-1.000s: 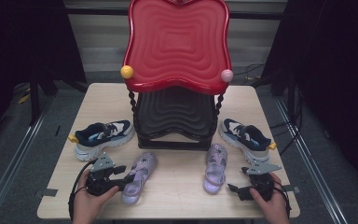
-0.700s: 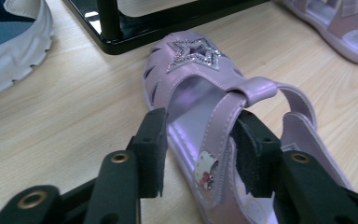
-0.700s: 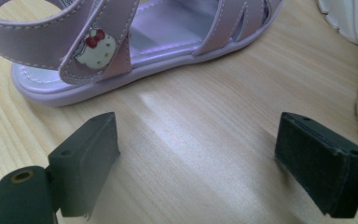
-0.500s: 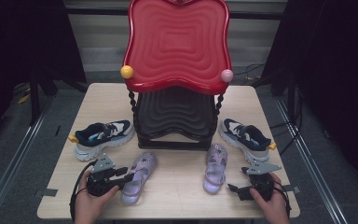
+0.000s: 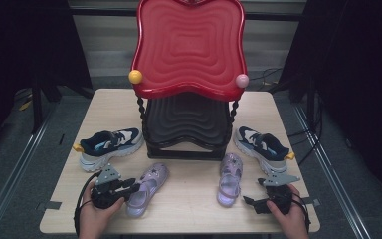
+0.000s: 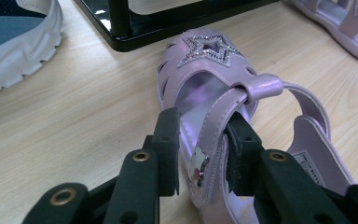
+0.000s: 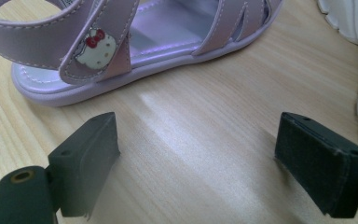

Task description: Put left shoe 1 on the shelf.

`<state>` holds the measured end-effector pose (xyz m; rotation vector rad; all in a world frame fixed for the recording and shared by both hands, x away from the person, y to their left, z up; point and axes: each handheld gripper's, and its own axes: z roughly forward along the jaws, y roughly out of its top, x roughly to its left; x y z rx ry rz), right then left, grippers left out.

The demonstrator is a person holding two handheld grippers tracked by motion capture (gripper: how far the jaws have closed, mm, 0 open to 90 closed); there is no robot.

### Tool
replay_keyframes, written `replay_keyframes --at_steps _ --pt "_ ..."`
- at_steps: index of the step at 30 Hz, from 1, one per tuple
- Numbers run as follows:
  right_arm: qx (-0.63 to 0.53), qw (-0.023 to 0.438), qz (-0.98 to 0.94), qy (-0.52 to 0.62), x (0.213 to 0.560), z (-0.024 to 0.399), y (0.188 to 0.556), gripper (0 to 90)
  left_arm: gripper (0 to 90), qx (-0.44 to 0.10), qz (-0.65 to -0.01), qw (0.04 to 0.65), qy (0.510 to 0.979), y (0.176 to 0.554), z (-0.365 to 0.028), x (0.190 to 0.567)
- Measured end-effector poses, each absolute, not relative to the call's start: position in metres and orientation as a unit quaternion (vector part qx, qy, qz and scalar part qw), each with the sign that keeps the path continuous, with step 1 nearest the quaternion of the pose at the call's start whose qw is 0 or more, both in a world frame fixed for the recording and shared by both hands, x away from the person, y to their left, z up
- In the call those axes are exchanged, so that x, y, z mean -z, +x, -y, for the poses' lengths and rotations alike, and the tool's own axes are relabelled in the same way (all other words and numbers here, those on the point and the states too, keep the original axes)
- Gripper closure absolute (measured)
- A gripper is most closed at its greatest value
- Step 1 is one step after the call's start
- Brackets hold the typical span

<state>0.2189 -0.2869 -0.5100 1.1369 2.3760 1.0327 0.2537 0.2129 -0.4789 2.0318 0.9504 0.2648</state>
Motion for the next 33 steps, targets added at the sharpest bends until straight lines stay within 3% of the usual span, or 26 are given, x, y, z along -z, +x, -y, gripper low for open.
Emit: replay_keyframes --at_steps 33 --pt "-0.36 0.156 -0.83 0.397 0.51 0.287 0.2189 12.8 75.4 -0.128 -0.366 0.441 0.81 0.2554 -0.211 0.4855"
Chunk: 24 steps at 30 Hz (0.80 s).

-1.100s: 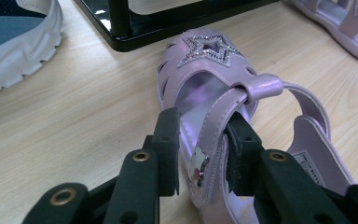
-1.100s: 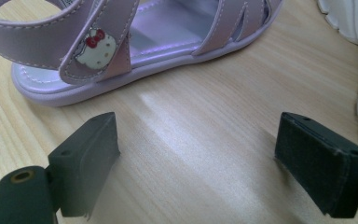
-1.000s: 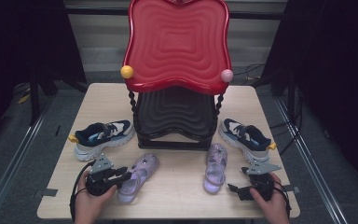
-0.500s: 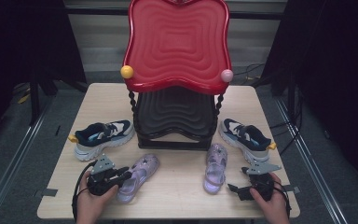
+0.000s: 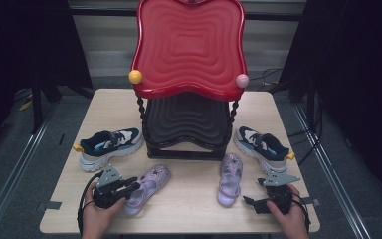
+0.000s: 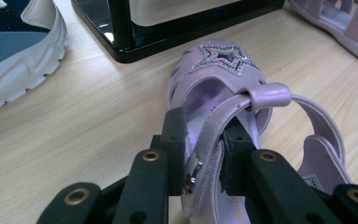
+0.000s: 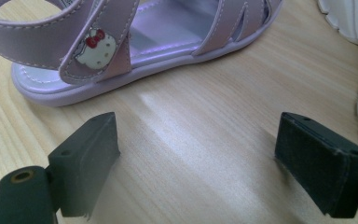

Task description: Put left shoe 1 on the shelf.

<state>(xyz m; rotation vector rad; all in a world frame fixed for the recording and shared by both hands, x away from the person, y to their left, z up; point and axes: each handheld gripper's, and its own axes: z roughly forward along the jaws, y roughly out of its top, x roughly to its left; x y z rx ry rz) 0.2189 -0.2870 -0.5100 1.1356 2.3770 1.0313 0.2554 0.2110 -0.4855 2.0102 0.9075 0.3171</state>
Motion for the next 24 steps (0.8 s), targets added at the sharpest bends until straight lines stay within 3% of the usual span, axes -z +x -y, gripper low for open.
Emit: replay_keyframes --at_steps 9,14,20,24 --pt "-0.36 0.156 -0.83 0.396 0.51 0.287 0.219 12.8 73.2 -0.129 -0.365 0.437 0.812 0.254 -0.209 0.483" --pt "-0.36 0.156 -0.83 0.396 0.51 0.287 0.219 12.8 55.4 -0.116 -0.381 0.446 0.801 0.252 -0.215 0.478" --pt "-0.36 0.155 -0.83 0.397 0.51 0.287 0.219 12.8 45.1 -0.101 -0.386 0.462 0.792 0.243 -0.231 0.467" --pt "-0.36 0.156 -0.83 0.396 0.51 0.287 0.219 12.8 44.1 -0.105 -0.376 0.444 0.806 0.233 -0.235 0.463"
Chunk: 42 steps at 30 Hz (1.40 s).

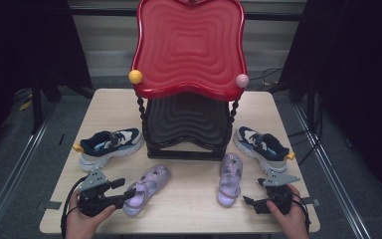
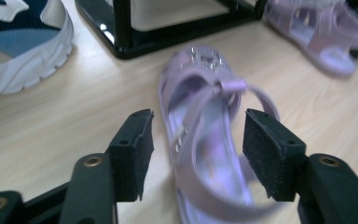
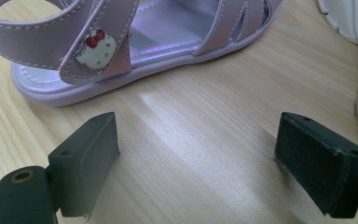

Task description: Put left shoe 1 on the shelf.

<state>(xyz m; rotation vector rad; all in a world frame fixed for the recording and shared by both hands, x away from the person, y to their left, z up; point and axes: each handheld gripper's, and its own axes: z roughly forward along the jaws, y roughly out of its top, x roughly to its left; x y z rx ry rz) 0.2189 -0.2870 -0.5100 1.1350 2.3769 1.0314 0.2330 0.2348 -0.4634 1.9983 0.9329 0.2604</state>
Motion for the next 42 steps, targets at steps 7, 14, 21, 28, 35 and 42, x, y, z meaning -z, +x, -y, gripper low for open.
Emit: replay_keyframes --at_steps 7,14,21,28,35,42 --pt "-0.36 0.156 -0.83 0.397 0.51 0.287 0.219 12.8 65.1 -0.099 -0.375 0.435 0.813 0.241 -0.236 0.471" --pt "-0.36 0.156 -0.83 0.396 0.51 0.287 0.219 12.8 77.8 -0.138 -0.338 0.395 0.843 0.253 -0.232 0.466" --pt "-0.36 0.156 -0.83 0.396 0.51 0.287 0.219 12.8 77.0 -0.155 -0.323 0.4 0.844 0.267 -0.241 0.469" --pt "-0.36 0.155 -0.83 0.397 0.51 0.287 0.219 12.8 64.3 -0.131 -0.347 0.421 0.828 0.265 -0.247 0.471" --pt "-0.36 0.156 -0.83 0.396 0.51 0.287 0.219 12.8 32.2 -0.087 -0.357 0.456 0.81 0.254 -0.252 0.458" --pt "-0.36 0.156 -0.83 0.396 0.51 0.287 0.219 12.8 21.4 -0.082 -0.329 0.471 0.814 0.238 -0.255 0.451"
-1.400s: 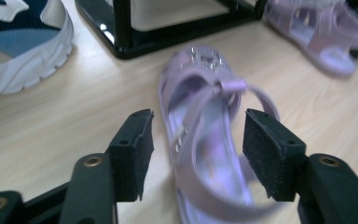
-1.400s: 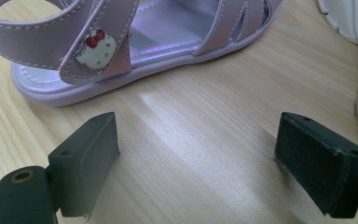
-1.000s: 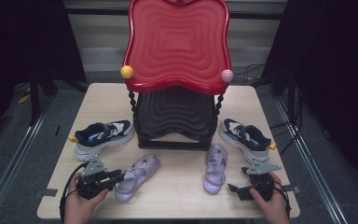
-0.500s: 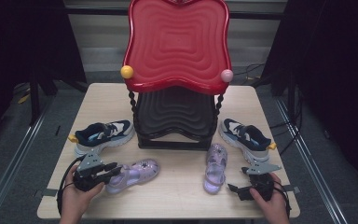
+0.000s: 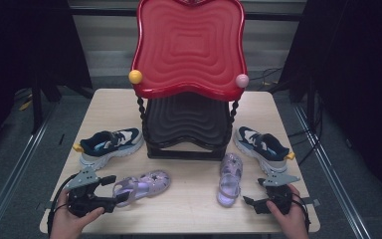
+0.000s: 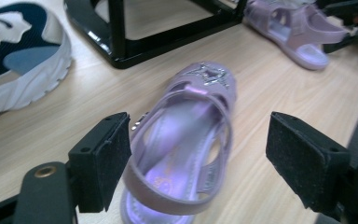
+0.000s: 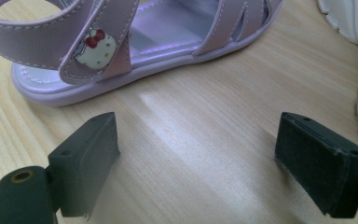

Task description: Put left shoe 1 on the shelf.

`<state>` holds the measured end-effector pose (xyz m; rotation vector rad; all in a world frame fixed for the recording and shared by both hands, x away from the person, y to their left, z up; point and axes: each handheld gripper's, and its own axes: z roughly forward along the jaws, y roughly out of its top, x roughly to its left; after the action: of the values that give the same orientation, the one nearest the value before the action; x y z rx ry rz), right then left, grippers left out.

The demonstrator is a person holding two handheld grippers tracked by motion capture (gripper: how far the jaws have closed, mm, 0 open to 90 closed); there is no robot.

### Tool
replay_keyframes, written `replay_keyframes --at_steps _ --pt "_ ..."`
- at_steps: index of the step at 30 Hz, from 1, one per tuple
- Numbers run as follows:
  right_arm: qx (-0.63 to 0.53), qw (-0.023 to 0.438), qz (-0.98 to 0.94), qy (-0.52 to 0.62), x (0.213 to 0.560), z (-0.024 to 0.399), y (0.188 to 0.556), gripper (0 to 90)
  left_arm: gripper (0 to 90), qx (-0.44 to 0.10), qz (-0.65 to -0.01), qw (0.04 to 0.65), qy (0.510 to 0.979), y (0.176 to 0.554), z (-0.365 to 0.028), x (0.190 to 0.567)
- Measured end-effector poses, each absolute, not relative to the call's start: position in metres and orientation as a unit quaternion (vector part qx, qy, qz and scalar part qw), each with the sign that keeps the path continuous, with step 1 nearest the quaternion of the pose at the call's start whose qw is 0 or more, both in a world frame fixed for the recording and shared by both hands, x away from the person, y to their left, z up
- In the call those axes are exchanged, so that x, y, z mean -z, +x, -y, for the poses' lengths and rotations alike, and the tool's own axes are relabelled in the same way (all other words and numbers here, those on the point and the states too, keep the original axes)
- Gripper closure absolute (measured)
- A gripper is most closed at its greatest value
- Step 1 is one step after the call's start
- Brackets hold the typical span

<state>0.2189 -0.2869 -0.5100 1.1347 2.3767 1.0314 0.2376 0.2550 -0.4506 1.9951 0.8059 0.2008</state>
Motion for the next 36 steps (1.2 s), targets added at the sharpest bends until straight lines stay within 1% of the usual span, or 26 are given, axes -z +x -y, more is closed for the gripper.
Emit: replay_keyframes --at_steps 2,4,6,9,16,21,25,26,31,36 --pt "-0.36 0.156 -0.83 0.396 0.51 0.287 0.219 12.8 17.6 -0.081 -0.321 0.452 0.828 0.237 -0.252 0.455" --pt "-0.36 0.156 -0.83 0.396 0.51 0.287 0.219 12.8 15.1 -0.095 -0.313 0.451 0.831 0.236 -0.252 0.459" --pt "-0.36 0.156 -0.83 0.396 0.51 0.287 0.219 12.8 15.9 -0.084 -0.314 0.449 0.832 0.238 -0.252 0.461" --pt "-0.36 0.156 -0.83 0.396 0.51 0.287 0.219 12.8 15.3 -0.1 -0.309 0.439 0.838 0.238 -0.251 0.466" --pt "-0.36 0.156 -0.83 0.396 0.51 0.287 0.219 12.8 15.2 -0.088 -0.313 0.398 0.858 0.245 -0.248 0.494" --pt "-0.361 0.156 -0.829 0.397 0.51 0.287 0.219 12.8 15.8 -0.093 -0.305 0.377 0.87 0.248 -0.245 0.501" --pt "-0.36 0.156 -0.83 0.397 0.51 0.287 0.219 12.8 16.1 -0.096 -0.298 0.379 0.871 0.25 -0.241 0.504" --pt "-0.36 0.156 -0.83 0.397 0.51 0.287 0.219 12.8 16.6 -0.106 -0.29 0.373 0.875 0.25 -0.241 0.504" --pt "-0.36 0.156 -0.83 0.396 0.51 0.287 0.219 12.8 17.6 -0.112 -0.28 0.383 0.874 0.253 -0.241 0.507" --pt "-0.36 0.156 -0.83 0.397 0.51 0.287 0.219 12.8 21.6 -0.108 -0.272 0.386 0.875 0.254 -0.239 0.506"
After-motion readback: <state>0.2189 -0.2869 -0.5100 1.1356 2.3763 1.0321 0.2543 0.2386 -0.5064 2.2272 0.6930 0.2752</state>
